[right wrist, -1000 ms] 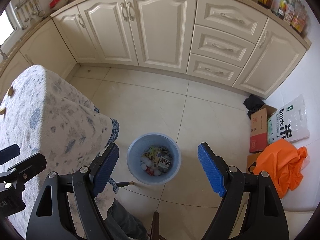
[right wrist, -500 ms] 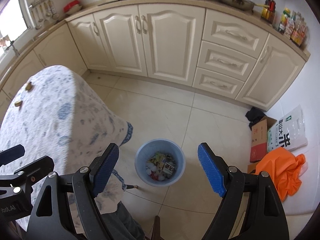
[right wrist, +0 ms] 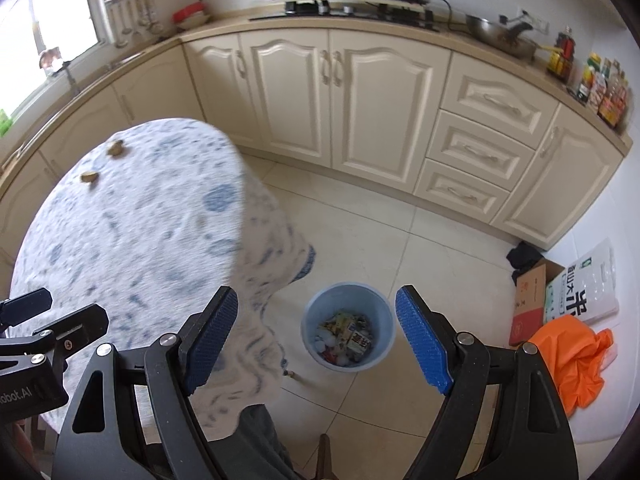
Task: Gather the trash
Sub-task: 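Move both tools back over the table toward the bread crusts, then grasp the small brown crust with the left gripper while the right approaches the larger crust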
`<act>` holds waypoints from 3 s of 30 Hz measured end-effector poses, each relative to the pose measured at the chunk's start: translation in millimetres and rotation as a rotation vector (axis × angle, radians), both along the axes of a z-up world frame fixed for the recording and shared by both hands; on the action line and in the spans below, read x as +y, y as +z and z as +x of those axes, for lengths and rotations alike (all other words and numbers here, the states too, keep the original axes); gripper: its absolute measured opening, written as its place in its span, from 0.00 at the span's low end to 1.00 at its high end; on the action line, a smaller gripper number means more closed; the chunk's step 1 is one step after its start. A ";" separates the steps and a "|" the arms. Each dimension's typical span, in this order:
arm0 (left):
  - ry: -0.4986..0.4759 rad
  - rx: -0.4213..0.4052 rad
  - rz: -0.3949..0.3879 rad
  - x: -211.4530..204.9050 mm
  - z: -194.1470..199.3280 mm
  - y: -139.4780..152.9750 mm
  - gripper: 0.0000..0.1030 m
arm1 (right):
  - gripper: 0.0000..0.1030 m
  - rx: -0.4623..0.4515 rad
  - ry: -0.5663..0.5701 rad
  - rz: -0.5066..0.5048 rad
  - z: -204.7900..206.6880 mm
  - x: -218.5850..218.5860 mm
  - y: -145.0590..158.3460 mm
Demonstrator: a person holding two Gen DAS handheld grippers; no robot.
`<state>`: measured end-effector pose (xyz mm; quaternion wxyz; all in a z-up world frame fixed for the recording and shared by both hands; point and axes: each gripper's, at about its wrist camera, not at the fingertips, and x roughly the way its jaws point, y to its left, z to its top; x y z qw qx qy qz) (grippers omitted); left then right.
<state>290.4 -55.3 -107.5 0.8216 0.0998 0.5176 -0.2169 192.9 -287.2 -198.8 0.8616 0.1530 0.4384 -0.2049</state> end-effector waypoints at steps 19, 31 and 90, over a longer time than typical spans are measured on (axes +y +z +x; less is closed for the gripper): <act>0.254 -0.023 0.017 147.8 -5.7 14.8 0.87 | 0.81 -0.060 0.286 0.030 50.8 146.1 17.1; 0.364 0.007 0.021 189.7 21.5 12.8 0.87 | 0.81 -0.038 0.392 0.043 90.2 186.3 15.6; 0.488 0.111 -0.066 71.5 381.8 -124.8 0.37 | 0.81 0.108 0.366 0.056 370.1 54.6 -60.0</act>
